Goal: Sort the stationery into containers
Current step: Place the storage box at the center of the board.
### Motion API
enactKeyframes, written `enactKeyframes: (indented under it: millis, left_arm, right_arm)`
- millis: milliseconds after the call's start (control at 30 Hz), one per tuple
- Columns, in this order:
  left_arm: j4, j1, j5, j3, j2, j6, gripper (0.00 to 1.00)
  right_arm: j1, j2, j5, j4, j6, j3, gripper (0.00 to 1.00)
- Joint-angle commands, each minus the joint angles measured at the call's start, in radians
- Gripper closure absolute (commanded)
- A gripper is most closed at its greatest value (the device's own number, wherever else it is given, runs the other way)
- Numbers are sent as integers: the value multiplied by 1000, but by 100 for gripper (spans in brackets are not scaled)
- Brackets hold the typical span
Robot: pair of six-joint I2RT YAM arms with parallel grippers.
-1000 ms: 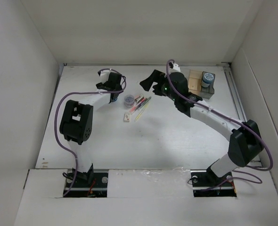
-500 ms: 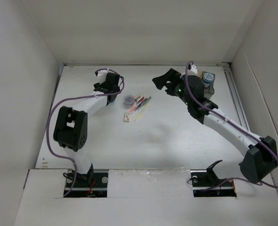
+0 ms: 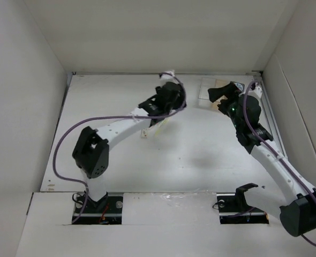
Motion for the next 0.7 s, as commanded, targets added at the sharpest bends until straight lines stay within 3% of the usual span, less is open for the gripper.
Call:
enactKeyframes:
  millis: [0, 200, 333, 467, 533, 567, 667]
  left_arm:
    - [43, -87, 82, 99, 105, 31, 76]
    - [64, -165, 152, 223, 253, 33, 77]
    - [17, -202, 139, 321, 374, 67, 76]
    - [-5, -213, 126, 349, 419, 67, 63]
    - [6, -213, 126, 300, 408, 57, 52]
    - [38, -213, 126, 280, 377, 47, 42]
    - [86, -213, 126, 182, 304, 47, 32]
  right_arm:
    - [-49, -60, 51, -43, 34, -67, 1]
    - [-118, -164, 55, -91, 66, -203, 11]
    - [-149, -187, 45, -91, 86, -276, 11]
    - [-161, -187, 12, -91, 97, -288, 0]
    - [-161, -187, 12, -100, 97, -297, 0]
    - [-161, -187, 12, -100, 97, -297, 0]
    - [-170, -178, 12, -100, 106, -306, 0]
